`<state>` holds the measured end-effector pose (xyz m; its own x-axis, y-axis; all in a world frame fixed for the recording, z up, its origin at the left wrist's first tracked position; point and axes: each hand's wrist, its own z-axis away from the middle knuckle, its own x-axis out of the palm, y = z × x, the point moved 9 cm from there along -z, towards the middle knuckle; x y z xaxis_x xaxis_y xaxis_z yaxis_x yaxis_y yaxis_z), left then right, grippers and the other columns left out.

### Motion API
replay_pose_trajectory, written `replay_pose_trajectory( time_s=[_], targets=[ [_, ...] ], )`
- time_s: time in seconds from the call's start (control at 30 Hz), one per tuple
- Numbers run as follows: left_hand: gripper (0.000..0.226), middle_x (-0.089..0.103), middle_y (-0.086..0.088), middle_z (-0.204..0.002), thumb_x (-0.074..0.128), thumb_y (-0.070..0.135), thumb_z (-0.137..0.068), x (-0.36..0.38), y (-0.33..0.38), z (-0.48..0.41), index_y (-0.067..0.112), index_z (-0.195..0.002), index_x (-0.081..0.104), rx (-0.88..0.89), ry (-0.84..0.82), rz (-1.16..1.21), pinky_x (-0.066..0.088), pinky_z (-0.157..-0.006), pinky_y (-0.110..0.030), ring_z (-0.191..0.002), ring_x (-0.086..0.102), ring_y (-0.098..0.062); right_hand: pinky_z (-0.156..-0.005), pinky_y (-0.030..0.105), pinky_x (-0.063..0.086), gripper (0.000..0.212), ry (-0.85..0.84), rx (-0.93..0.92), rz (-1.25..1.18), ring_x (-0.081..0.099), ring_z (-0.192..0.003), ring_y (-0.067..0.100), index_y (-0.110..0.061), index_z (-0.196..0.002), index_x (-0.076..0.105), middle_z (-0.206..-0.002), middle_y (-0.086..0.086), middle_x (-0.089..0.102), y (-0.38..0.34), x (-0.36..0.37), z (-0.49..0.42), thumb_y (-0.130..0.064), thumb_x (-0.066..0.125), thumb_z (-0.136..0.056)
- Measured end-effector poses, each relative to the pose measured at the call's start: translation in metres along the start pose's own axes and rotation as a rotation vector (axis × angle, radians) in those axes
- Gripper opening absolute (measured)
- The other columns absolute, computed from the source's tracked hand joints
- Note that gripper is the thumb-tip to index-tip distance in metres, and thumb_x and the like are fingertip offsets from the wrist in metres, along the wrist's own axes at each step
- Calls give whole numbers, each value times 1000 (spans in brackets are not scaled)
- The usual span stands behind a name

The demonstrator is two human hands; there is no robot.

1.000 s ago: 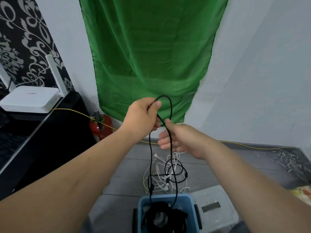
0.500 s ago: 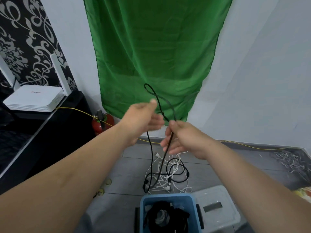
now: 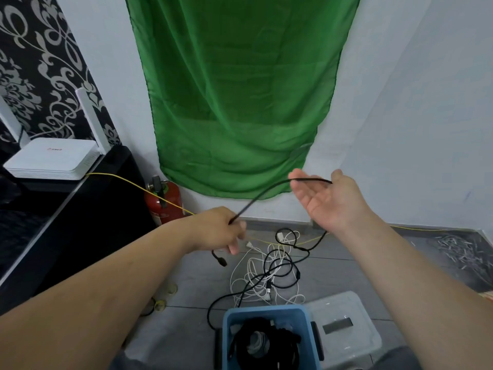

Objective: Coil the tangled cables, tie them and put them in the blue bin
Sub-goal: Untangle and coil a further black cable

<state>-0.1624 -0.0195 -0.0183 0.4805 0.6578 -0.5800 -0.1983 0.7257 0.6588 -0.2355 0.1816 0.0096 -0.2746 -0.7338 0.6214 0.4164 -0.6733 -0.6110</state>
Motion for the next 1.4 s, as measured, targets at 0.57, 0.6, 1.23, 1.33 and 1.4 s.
replay_pose_trajectory(
  time_s=[0.57, 0.6, 1.23, 1.33, 1.4],
  targets=[
    [43, 50, 1, -134, 37, 42, -108, -63, 14, 12, 20, -143, 50, -63, 580, 725, 38, -114, -42, -123, 48, -26, -58, 28, 40, 34, -436, -7, 1313, 51, -56, 17, -9, -99, 74, -64, 5, 60, 96, 49, 45, -32, 49, -106],
    [44, 49, 0, -140, 40, 41, -107, -69, 10, 12, 20, -146, 47, -59, 601, 699, 36, -117, -43, -128, 47, -27, -52, 26, 33, 32, -432, -50, 1354, 42, -50, 12, -12, -93, 73, -58, -2, 51, 92, 50, 47, -31, 50, -106],
    [43, 66, -1, -69, 34, 52, -107, -5, -2, 0, 18, -110, 61, 151, 177, 236, 47, -58, -23, -55, 52, -13, -73, 36, 52, 27, -430, 4, 176, 56, -64, 18, -12, -98, 65, -72, 0, 56, 25, 68, 47, -20, 40, -106],
    [36, 66, -3, -71, 41, 43, -108, 23, -13, -9, 11, -109, 59, 103, 48, 231, 48, -66, -26, -55, 57, -12, -92, 44, 55, 27, -402, -53, 30, 68, -79, 22, -16, -104, 67, -83, 3, 67, 9, 67, 44, -21, 41, -108],
    [22, 68, -7, -80, 44, 32, -109, 46, -19, -11, 14, -102, 55, 98, -70, 109, 47, -69, -25, -62, 60, -11, -98, 47, 53, 23, -368, -98, -41, 73, -88, 25, -19, -106, 65, -91, 6, 72, -1, 63, 41, -20, 42, -109]
  ],
)
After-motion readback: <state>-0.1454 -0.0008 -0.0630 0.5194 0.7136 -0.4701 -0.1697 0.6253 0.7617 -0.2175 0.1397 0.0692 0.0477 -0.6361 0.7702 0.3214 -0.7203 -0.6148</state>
